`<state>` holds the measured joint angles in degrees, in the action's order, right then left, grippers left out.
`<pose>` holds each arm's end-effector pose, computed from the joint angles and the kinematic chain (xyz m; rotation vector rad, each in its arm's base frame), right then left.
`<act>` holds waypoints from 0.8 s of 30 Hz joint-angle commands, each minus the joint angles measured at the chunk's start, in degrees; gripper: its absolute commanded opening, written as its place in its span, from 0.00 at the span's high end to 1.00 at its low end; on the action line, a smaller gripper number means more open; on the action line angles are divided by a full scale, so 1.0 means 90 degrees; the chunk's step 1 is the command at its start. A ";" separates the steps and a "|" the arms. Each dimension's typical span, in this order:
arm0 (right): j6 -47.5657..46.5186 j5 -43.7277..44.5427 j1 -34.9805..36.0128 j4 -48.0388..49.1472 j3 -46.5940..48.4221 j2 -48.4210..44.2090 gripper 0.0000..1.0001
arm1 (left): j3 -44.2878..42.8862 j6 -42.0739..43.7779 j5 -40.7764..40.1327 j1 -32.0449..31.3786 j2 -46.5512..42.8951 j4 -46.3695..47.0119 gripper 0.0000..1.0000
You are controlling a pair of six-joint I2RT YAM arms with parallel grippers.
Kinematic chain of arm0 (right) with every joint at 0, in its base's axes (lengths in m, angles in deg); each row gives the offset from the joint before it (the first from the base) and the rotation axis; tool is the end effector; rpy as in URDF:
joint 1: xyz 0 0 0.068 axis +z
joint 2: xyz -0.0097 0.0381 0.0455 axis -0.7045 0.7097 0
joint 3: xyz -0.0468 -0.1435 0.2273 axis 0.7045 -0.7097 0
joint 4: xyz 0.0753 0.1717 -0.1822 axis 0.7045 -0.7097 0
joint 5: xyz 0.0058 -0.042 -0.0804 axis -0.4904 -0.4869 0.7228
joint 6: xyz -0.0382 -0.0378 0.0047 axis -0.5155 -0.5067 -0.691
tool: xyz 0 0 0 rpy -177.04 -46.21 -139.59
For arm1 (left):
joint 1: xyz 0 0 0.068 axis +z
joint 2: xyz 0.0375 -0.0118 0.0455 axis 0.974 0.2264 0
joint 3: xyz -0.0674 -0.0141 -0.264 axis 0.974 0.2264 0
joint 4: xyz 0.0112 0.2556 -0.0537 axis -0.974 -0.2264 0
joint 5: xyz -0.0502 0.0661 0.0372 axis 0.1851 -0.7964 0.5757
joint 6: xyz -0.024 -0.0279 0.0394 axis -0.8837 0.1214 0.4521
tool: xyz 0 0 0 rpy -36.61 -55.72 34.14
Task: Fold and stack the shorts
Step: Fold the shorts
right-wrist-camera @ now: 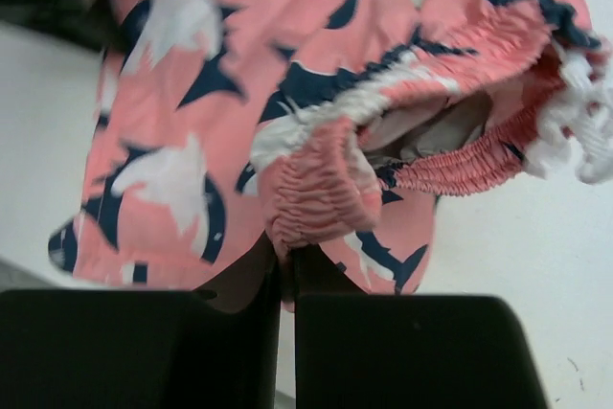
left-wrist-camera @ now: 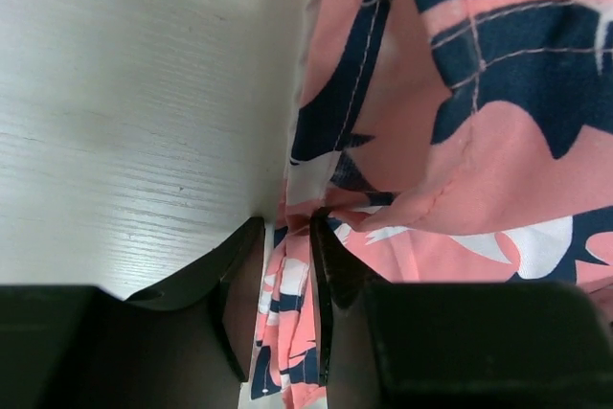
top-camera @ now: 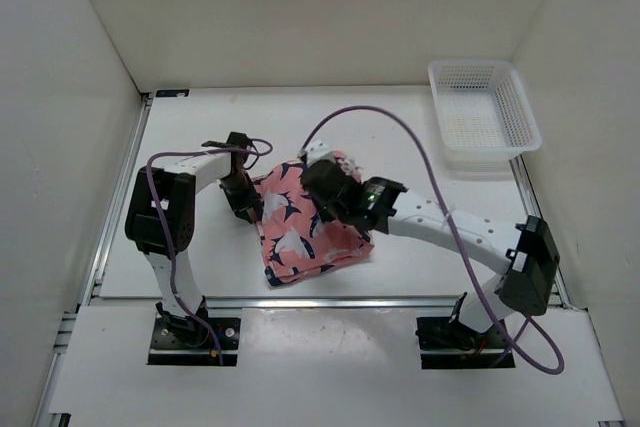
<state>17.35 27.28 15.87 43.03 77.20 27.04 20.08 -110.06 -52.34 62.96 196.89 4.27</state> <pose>0.1771 0.2818 0.3220 -0.5471 2.1656 0.2195 0.3216 -0.0827 0.1509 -0.6537 3.0629 -0.1300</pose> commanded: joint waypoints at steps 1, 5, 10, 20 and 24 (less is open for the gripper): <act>-0.0565 0.0566 0.0523 0.0099 0.0434 0.0313 1.00 | -0.0064 0.0067 -0.0045 0.0105 0.0108 0.0143 0.63; -0.0565 0.0265 0.0866 0.0450 0.0503 0.0637 1.00 | -0.0064 0.0067 -0.0045 0.0242 0.0108 0.0143 0.65; -0.0565 0.0020 0.1111 0.0529 0.0921 0.1233 1.00 | -0.0005 0.0125 -0.0045 0.0369 0.0040 0.0143 0.65; -0.1160 -0.0400 0.1658 0.0637 0.2131 0.2803 0.98 | -0.0005 0.0184 0.0013 0.0564 -0.0145 0.0143 0.66; -0.1356 -0.0557 0.1658 0.0245 0.2573 0.2603 0.02 | -0.0238 0.0339 0.0013 0.0797 -0.0398 -0.0147 0.41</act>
<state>8.06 23.39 31.00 46.11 96.26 53.92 19.84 -108.57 -51.05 67.94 196.78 3.88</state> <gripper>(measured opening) 0.895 0.529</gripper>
